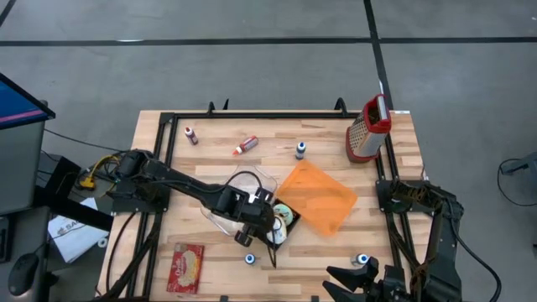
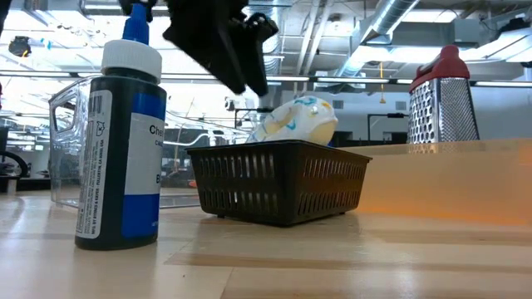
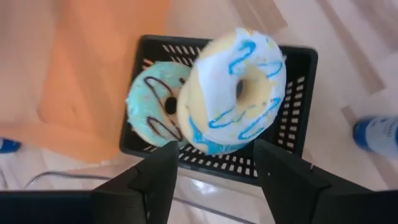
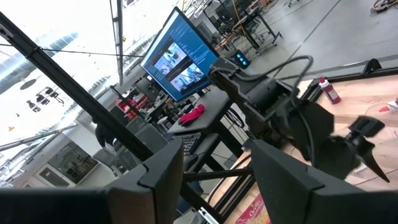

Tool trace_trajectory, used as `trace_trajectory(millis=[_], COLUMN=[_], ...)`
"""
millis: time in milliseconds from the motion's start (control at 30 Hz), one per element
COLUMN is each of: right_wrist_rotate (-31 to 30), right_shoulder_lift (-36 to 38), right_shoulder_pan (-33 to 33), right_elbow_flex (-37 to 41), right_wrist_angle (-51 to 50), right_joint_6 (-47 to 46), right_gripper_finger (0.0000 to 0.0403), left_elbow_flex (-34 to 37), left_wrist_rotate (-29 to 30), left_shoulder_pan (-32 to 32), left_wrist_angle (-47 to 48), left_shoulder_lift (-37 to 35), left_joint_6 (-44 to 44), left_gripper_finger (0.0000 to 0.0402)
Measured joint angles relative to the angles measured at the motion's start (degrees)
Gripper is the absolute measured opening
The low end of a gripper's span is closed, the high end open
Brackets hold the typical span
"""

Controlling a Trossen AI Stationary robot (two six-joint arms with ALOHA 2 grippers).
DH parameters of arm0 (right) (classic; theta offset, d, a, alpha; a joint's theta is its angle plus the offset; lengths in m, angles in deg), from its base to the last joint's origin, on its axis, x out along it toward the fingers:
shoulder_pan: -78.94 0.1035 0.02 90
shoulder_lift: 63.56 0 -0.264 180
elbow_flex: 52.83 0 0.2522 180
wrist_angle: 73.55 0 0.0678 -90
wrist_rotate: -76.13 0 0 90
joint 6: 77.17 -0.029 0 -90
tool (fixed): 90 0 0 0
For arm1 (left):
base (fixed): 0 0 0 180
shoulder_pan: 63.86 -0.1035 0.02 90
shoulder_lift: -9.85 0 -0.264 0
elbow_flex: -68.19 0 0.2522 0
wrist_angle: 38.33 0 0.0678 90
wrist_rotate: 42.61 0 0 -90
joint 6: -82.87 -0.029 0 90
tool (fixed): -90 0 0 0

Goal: Pick & Place Food Item
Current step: Put the white donut into the black bin

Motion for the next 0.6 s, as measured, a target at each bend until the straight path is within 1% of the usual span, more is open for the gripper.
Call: trace_trajectory(millis=[133,333,400,467,567,600], right_wrist_rotate=[0.0,0.0,0.0,0.0,0.4,1.7], right_shoulder_lift=[0.0,0.0,0.0,0.0,0.0,0.0], right_shoulder_pan=[-0.1,-0.1,-0.1,-0.1,-0.6,-1.2], right_elbow_flex=[0.0,0.3,1.1,2.4,4.6,5.4], right_wrist_angle=[-0.3,-1.1,-1.2,-2.2,-5.5,-7.5], right_joint_6=[0.0,0.0,-0.6,-2.5,-9.1,-12.1], right_gripper_finger=[0.0182,0.0181,0.0180,0.0176,0.0169,0.0167], left_elbow_flex=[0.0,0.0,2.4,6.4,12.9,15.0], left_wrist_rotate=[0.0,-0.1,-0.5,-1.0,-1.7,-1.8], left_shoulder_pan=[-0.4,-0.4,-0.2,0.3,1.6,2.5], left_wrist_angle=[0.3,2.4,2.5,1.5,0.9,-0.7], left_shoulder_lift=[-3.1,-9.5,-12.9,-16.6,-22.7,-24.9], left_joint_6=[3.6,12.5,14.6,17.9,25.7,28.9], left_gripper_finger=[0.0206,0.0203,0.0204,0.0206,0.0209,0.0209])
